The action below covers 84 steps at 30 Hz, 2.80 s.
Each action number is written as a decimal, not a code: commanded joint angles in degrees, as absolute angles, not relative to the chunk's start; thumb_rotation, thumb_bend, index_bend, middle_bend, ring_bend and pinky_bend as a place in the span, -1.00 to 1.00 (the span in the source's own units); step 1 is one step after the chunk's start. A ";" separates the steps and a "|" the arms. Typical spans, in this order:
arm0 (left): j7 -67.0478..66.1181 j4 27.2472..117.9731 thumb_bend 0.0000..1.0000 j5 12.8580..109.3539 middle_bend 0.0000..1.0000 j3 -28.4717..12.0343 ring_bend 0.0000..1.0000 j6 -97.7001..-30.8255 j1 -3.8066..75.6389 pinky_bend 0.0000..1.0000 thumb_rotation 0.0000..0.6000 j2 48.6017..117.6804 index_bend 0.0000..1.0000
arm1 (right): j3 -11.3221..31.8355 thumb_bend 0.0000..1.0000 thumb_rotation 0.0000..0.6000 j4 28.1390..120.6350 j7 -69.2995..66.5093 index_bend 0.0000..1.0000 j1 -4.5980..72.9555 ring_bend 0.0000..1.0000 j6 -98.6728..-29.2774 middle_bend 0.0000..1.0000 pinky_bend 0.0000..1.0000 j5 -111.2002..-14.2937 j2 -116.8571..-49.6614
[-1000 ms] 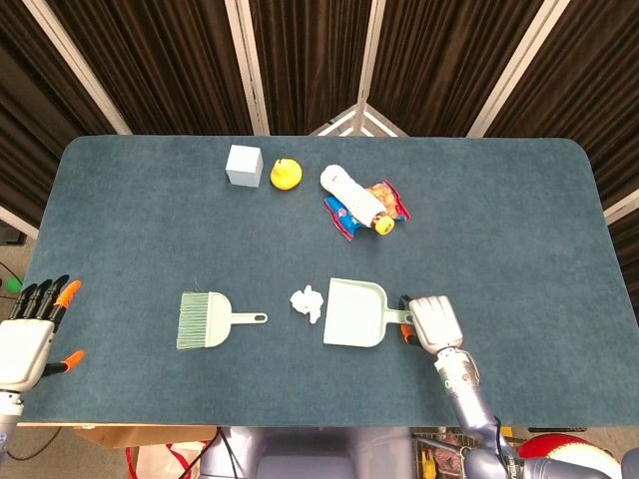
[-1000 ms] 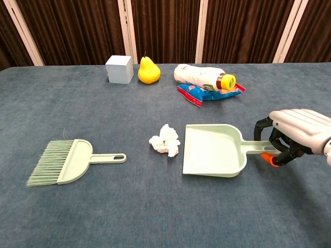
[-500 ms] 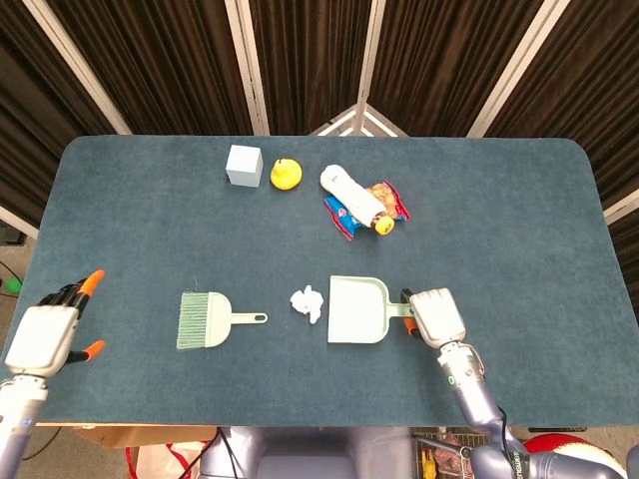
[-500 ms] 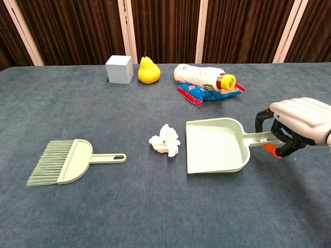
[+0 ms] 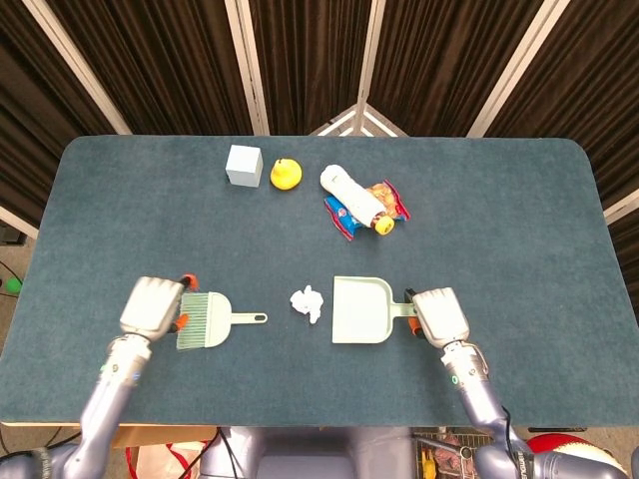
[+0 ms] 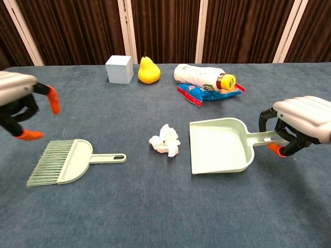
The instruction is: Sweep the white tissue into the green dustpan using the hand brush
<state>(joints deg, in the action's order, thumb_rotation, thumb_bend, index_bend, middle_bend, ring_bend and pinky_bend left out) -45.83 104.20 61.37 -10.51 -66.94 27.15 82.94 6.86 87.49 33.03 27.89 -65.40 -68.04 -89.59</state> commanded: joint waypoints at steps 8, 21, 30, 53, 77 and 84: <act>-54.72 102.81 -0.20 46.26 1.00 -13.19 1.00 -68.09 34.07 1.00 1.00 92.86 -0.05 | 7.23 0.01 1.00 88.14 33.79 0.37 28.36 0.75 -65.54 0.73 0.75 -67.32 -88.85; -55.88 100.87 -0.19 37.52 1.00 -13.67 1.00 -70.83 38.50 1.00 1.00 98.09 -0.17 | 6.81 0.01 1.00 89.09 34.01 0.37 28.37 0.75 -66.21 0.73 0.75 -67.33 -88.15; -55.18 99.46 -0.18 35.54 1.00 -12.51 1.00 -72.47 39.69 1.00 1.00 99.43 -0.17 | 6.88 0.02 1.00 89.52 34.11 0.37 28.61 0.75 -66.24 0.73 0.75 -66.97 -87.76; -52.93 92.53 -0.04 31.12 1.00 -11.74 1.00 -70.85 42.50 1.00 1.00 103.64 -0.01 | 6.39 0.02 1.00 89.14 34.67 0.37 28.99 0.75 -65.95 0.73 0.75 -66.12 -88.00; -43.42 96.59 0.30 39.63 1.00 -16.16 1.00 -72.37 43.80 1.00 1.00 105.26 0.54 | 7.78 0.03 1.00 88.51 43.52 0.37 31.35 0.75 -67.39 0.73 0.75 -62.85 -91.25; -42.32 94.42 0.31 40.30 1.00 -18.22 1.00 -71.52 46.32 1.00 1.00 109.02 0.55 | 8.09 0.03 1.00 88.04 45.30 0.37 32.34 0.75 -67.02 0.73 0.75 -61.41 -92.15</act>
<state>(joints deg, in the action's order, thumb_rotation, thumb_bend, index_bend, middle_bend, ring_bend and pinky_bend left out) -42.78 95.03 39.91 -17.60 -71.85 45.65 108.23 8.07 88.15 45.15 32.22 -67.05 -61.53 -92.01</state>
